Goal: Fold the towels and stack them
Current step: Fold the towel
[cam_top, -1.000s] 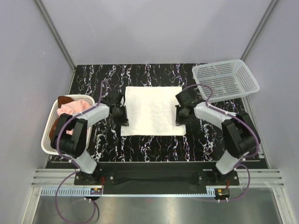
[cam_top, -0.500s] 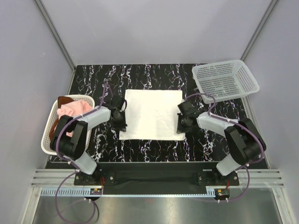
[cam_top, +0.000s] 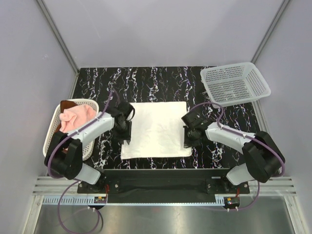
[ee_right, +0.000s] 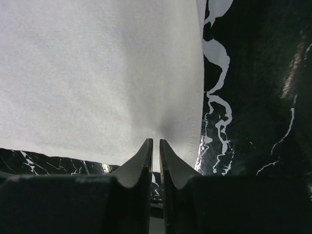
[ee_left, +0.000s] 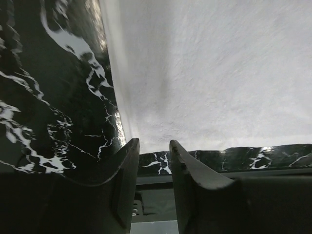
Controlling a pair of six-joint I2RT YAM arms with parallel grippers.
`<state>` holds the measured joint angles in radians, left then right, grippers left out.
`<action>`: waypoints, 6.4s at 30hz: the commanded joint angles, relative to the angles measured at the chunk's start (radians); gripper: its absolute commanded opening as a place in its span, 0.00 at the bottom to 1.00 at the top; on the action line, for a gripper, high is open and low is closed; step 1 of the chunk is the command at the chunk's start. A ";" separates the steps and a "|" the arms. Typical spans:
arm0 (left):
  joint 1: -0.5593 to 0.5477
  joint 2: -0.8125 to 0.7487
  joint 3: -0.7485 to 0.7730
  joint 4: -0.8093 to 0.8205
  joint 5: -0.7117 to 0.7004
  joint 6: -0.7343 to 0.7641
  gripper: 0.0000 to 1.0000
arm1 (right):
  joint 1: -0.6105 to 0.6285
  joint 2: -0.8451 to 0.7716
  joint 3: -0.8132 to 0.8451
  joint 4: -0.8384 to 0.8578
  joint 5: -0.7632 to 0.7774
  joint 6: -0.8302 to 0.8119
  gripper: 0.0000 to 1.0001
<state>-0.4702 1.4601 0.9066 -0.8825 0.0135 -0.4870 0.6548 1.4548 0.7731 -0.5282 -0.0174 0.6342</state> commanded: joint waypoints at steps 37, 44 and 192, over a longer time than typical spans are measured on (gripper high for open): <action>0.338 0.671 0.879 0.062 0.101 0.396 0.39 | -0.132 0.457 0.462 -0.064 0.316 -0.231 0.16; 0.363 0.657 0.920 0.056 0.218 0.505 0.54 | -0.144 0.374 0.528 -0.067 0.137 -0.390 0.32; 0.294 -0.018 0.160 0.217 0.353 0.499 0.00 | -0.357 -0.074 0.124 0.146 -0.171 -0.469 0.00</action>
<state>-0.1768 1.5105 1.1030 -0.6601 0.3809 0.0555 0.2939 1.4296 0.9222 -0.3176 -0.2176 0.0895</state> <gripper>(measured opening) 0.012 0.074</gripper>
